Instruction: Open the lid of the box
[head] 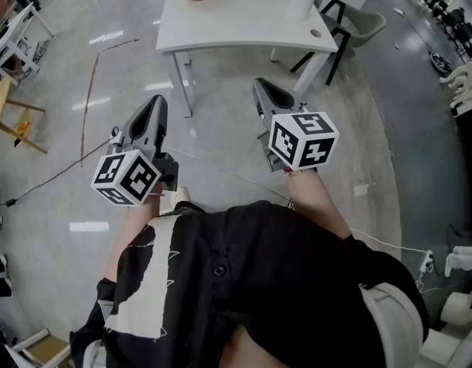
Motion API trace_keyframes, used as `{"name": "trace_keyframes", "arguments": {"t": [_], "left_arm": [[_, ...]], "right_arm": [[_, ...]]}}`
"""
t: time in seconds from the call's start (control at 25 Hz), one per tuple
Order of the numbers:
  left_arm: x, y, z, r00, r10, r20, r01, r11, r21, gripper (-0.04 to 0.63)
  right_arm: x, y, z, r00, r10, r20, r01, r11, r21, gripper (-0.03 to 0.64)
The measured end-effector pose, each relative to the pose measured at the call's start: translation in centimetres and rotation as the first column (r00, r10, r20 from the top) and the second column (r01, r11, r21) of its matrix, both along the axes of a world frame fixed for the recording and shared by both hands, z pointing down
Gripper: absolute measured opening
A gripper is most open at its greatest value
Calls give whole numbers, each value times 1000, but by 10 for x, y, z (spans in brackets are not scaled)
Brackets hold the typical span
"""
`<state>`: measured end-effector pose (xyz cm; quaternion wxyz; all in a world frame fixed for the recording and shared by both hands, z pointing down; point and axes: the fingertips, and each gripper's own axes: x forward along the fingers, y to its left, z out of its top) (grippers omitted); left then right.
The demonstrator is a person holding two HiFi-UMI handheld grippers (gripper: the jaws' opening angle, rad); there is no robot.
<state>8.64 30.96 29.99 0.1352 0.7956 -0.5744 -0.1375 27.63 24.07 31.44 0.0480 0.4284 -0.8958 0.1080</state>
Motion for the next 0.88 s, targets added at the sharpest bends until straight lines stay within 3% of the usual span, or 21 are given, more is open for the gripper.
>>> {"name": "trace_keyframes", "arguments": {"t": [0.36, 0.72, 0.88], "left_arm": [[-32, -37, 5, 999, 36, -14, -36, 999, -17, 11], [-99, -100, -7, 995, 95, -22, -95, 995, -5, 11], [-127, -129, -13, 991, 135, -21, -135, 991, -9, 11]], "right_arm": [[-28, -32, 4, 999, 46, 10, -46, 999, -26, 3], [-87, -86, -7, 991, 120, 65, -119, 993, -19, 3], [-111, -108, -16, 974, 169, 151, -165, 986, -38, 3]]}}
